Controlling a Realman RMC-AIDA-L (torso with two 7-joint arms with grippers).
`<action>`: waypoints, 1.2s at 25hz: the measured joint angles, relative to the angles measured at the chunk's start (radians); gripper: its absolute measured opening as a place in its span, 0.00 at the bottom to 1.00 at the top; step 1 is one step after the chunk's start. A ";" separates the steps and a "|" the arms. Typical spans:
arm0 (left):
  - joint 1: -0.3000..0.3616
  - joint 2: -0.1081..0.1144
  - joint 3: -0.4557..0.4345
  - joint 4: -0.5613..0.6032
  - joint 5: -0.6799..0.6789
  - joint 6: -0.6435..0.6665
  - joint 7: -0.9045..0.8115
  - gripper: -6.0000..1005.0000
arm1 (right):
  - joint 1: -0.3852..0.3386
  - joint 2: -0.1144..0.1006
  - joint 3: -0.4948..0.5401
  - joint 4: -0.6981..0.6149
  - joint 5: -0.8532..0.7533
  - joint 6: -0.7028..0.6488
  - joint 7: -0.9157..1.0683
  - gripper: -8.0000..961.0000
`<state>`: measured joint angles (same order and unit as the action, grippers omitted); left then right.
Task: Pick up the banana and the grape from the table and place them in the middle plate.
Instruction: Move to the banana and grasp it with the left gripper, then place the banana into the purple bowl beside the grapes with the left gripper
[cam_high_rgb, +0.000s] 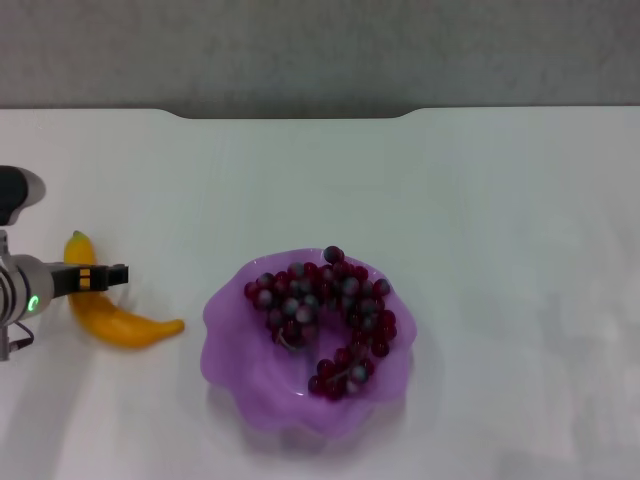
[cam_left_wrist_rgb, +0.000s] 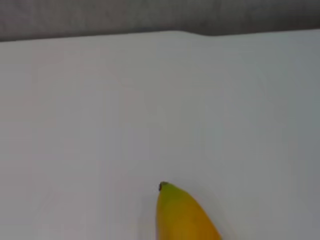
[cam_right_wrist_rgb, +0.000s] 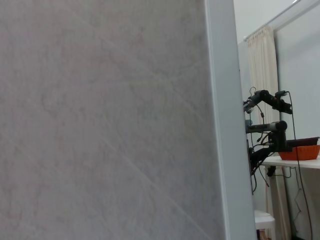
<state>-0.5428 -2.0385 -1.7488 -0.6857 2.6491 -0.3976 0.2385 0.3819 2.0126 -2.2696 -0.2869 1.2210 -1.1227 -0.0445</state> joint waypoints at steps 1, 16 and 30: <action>-0.007 0.000 0.000 0.017 0.001 0.009 0.000 0.77 | 0.000 0.000 0.000 0.000 0.000 0.000 0.000 0.89; -0.020 -0.002 0.003 0.048 0.054 0.053 0.007 0.76 | 0.003 0.000 -0.018 -0.003 0.000 0.000 0.000 0.89; -0.005 0.004 0.013 -0.086 0.090 -0.040 0.002 0.48 | -0.001 0.001 -0.024 -0.003 0.000 0.000 0.000 0.89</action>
<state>-0.5478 -2.0344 -1.7354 -0.7713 2.7388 -0.4381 0.2404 0.3810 2.0141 -2.2932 -0.2900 1.2210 -1.1229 -0.0445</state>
